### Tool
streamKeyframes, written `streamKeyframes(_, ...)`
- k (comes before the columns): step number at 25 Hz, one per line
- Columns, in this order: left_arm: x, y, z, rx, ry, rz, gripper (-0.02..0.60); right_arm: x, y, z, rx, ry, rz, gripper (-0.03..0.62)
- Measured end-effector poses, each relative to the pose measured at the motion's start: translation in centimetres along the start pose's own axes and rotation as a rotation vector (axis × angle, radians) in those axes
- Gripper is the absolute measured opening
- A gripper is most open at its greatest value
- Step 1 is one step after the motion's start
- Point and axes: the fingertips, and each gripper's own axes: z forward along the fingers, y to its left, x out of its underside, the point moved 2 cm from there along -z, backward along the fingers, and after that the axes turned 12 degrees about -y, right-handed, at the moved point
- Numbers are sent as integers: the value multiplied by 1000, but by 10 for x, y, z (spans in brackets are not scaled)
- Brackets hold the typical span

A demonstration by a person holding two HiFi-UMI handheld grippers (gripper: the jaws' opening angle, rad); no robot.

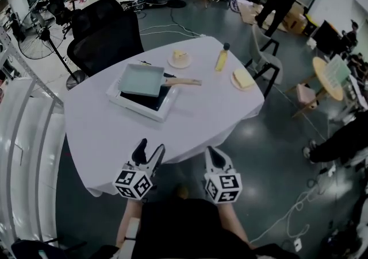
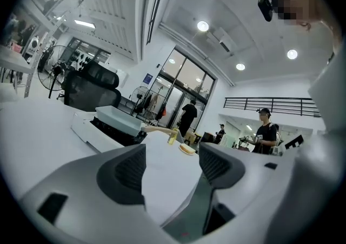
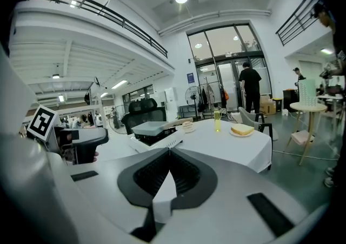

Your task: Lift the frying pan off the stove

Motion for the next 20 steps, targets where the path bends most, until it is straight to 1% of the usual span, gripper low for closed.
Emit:
streamKeyframes(6,2,-6,28,1,-26,8,290,-5,-23,16,-19,-20,-6,6)
streamKeyframes(10,8,-11,33,-8,-36,5,290,-2,-31,19,-31,-15,-12,6)
streamKeyframes(17,16,-11,25,-45,-12,-1,290,11,-29,13,-54,22,11,6)
streamKeyframes(20,25,-10,23,-55,14,-11,290,21,-27,11,-55,50,28,6)
